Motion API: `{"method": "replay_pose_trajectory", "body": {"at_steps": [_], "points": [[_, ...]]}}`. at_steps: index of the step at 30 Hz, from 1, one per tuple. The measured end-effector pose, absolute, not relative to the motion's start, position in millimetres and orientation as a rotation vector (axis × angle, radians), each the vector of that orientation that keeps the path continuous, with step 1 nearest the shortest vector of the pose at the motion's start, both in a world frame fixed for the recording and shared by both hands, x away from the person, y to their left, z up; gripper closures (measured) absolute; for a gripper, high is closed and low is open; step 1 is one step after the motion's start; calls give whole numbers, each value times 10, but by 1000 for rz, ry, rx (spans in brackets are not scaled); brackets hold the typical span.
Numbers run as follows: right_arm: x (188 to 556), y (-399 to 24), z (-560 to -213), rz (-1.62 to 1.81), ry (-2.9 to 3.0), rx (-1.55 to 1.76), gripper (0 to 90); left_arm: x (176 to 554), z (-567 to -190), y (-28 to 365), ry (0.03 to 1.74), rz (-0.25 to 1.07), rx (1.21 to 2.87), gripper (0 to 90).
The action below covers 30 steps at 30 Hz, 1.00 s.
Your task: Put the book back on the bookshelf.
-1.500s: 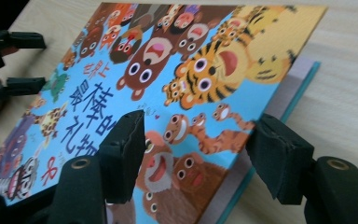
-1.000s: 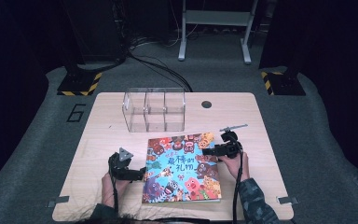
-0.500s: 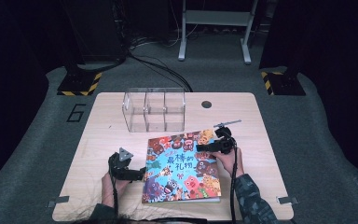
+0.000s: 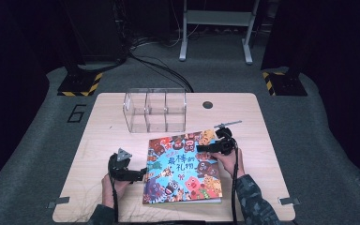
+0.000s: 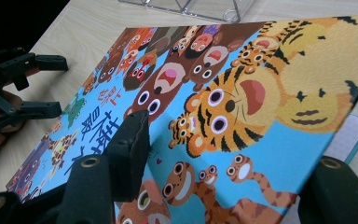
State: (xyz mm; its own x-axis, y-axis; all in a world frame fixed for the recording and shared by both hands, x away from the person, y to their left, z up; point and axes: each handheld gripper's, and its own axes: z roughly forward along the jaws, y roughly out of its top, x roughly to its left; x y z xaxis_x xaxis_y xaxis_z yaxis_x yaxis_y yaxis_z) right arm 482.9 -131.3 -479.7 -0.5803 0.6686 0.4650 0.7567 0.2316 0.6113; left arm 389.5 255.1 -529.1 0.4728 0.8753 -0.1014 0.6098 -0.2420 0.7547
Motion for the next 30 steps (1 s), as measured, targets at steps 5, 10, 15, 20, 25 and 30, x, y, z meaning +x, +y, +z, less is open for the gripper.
{"method": "replay_pose_trajectory", "body": {"at_steps": [5, 10, 15, 20, 25, 30], "points": [[4828, -1306, -4780, -1278, -2385, -1384, 408, 3898, -5296, 2441, 1195, 402, 1961, 0], [4860, -1283, -4755, -1271, -2370, -1371, 312, 3919, -5303, 2447, 1189, 374, 1958, 1], [4900, -1221, -4729, -1248, -2393, -1412, 287, 3921, -5305, 2447, 1185, 366, 1958, 2], [4952, -1254, -4738, -1246, -2333, -1459, 364, 3921, -5304, 2450, 1184, 368, 1960, 2], [4972, -1274, -4743, -1256, -2366, -1449, 425, 3922, -5306, 2452, 1182, 364, 1955, 7], [4978, -1272, -4766, -1301, -2301, -1429, 363, 3922, -5306, 2455, 1182, 361, 1953, 7]]}}
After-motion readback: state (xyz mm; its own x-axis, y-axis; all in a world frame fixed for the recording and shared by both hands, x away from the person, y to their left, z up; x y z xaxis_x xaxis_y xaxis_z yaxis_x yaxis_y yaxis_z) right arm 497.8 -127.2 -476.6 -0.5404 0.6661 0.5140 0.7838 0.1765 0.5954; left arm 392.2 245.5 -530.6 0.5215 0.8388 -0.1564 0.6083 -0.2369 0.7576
